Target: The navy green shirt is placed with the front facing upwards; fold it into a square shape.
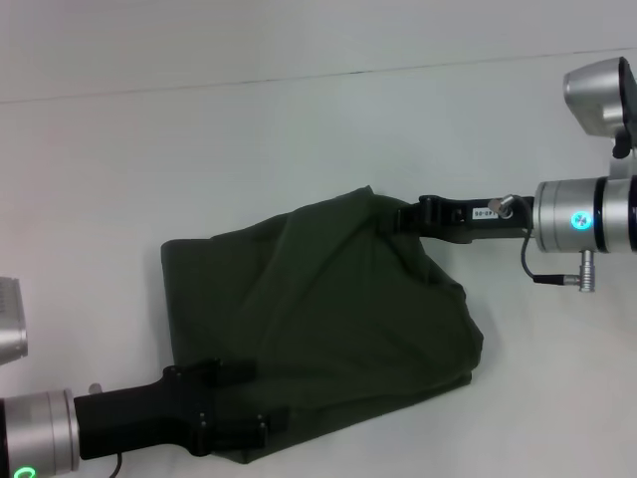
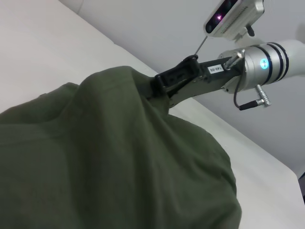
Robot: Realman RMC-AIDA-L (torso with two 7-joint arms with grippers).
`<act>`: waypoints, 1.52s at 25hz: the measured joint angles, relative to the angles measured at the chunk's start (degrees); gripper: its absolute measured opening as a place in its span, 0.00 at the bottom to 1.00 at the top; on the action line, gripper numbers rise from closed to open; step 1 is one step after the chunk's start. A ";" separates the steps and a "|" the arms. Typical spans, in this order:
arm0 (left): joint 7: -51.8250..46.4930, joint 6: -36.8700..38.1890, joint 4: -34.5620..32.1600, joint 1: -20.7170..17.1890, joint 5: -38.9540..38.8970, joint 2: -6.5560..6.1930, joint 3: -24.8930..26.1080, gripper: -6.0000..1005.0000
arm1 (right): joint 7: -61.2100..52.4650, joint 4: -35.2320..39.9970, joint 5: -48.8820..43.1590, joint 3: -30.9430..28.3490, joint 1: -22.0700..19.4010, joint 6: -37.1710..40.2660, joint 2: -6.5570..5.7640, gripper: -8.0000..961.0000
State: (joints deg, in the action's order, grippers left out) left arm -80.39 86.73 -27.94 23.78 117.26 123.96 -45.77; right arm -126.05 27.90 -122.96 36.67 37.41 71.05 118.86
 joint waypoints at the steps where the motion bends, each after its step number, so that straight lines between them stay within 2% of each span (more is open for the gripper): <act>1: -0.03 -0.04 -0.01 0.03 0.00 -0.01 -0.01 0.96 | 0.00 0.00 0.00 0.00 0.00 0.00 0.00 0.08; 6: -0.09 -0.02 -0.01 0.10 -0.01 -0.03 -0.05 0.96 | 0.33 -0.76 -0.03 0.62 0.93 -3.27 0.63 0.08; 18: -0.19 0.07 -0.01 0.08 -0.02 -0.04 -0.01 0.96 | 0.45 -1.92 0.17 0.74 1.59 -8.20 0.68 0.09; 23: -0.28 0.08 -0.01 0.05 -0.02 -0.04 0.00 0.96 | 0.76 -1.87 3.11 0.74 0.88 -8.88 0.66 0.09; 28: -0.29 0.03 -0.01 0.03 -0.01 -0.04 0.07 0.96 | 1.94 -1.87 4.42 0.61 0.36 -8.95 0.66 0.33; 38: -0.40 -0.08 -0.01 -0.08 -0.01 -0.04 0.14 0.96 | 4.63 -0.42 11.93 0.24 -2.82 -10.51 0.29 0.56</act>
State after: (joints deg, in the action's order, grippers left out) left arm -80.79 86.65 -27.95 23.71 117.25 123.92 -45.63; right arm -121.42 27.48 -111.02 36.90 34.59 60.55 119.15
